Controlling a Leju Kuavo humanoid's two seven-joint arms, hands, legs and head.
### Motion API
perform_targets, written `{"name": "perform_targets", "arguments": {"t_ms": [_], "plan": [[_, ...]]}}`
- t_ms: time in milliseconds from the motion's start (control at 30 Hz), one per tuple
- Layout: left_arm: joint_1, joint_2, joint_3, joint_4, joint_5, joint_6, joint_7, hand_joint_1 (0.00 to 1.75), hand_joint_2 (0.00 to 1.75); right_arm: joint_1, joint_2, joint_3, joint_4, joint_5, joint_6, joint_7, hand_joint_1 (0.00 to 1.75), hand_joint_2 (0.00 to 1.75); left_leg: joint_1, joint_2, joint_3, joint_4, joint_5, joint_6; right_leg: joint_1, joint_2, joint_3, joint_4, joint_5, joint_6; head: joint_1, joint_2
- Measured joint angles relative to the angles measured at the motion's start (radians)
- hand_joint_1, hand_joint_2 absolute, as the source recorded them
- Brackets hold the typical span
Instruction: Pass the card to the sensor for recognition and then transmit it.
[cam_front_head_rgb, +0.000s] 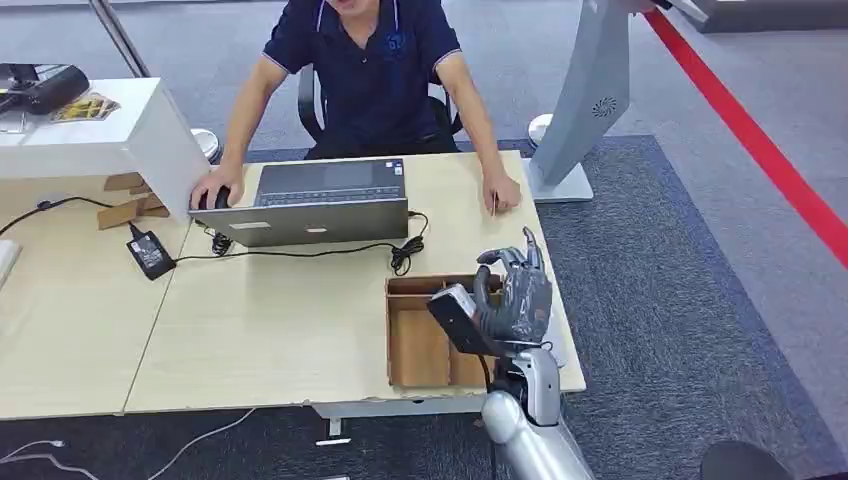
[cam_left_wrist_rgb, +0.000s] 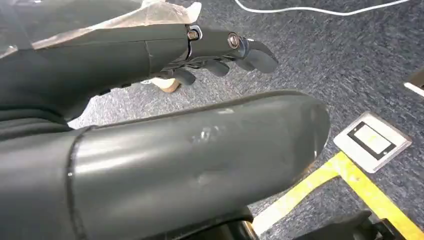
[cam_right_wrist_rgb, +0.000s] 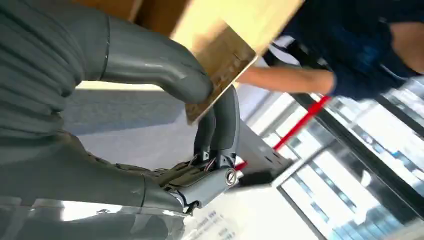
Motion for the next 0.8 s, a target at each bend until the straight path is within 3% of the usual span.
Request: {"name": "perform_targets", "arguments": {"t_ms": [100, 233, 367, 467, 633, 800], "plan": [[0.002, 0.000, 0.000, 0.000, 0.012, 0.004, 0.007, 0.00, 0.00, 0.021, -0.003, -0.011, -0.146, 0.036, -0.002, -0.002, 1.75, 1.75, 0.000, 0.000, 0.000, 0.001, 0.000, 0.000, 0.000, 0.000, -0.001, 0.000, 0.000, 0.000, -0.001, 0.000], [0.006, 0.000, 0.010, 0.000, -0.006, 0.006, 0.013, 0.00, 0.00, 0.051, -0.049, -0.037, -0.424, 0.118, -0.005, 0.164, 1.75, 1.75, 0.000, 0.000, 0.000, 0.001, 0.000, 0.000, 0.000, 0.000, -0.001, 0.000, 0.000, 0.000, 0.000, 0.000], [0.009, 0.000, 0.039, 0.001, -0.053, 0.006, 0.029, 0.00, 0.00, 0.107, -0.092, -0.064, -0.667, 0.123, -0.008, 0.217, 1.75, 1.75, -0.001, 0.000, 0.000, 0.001, -0.001, 0.001, -0.001, 0.000, -0.001, -0.001, 0.000, 0.000, 0.000, 0.000], [0.010, 0.000, 0.060, 0.001, -0.082, 0.006, 0.037, 0.00, 0.00, 0.148, -0.105, -0.071, -0.766, 0.114, -0.006, 0.204, 1.75, 1.75, 0.000, 0.000, 0.000, 0.000, -0.001, 0.001, -0.001, 0.001, 0.000, -0.001, 0.000, 0.000, 0.000, 0.000], [0.013, 0.000, 0.091, 0.001, -0.104, 0.006, 0.043, 0.00, 0.00, 0.202, -0.100, -0.089, -0.844, 0.035, -0.001, 0.079, 1.75, 1.75, 0.001, 0.000, 0.000, 0.000, -0.001, 0.001, -0.001, 0.001, 0.000, -0.001, 0.000, 0.000, 0.000, 0.000], [0.014, -0.003, 0.111, 0.001, -0.104, 0.006, 0.046, 0.00, 0.00, 0.222, -0.091, -0.090, -0.856, 0.018, 0.002, 0.055, 1.75, 1.75, 0.000, 0.000, 0.000, 0.000, -0.001, 0.000, 0.000, 0.001, 0.000, 0.000, 0.000, 0.000, 0.000, 0.000]]}}
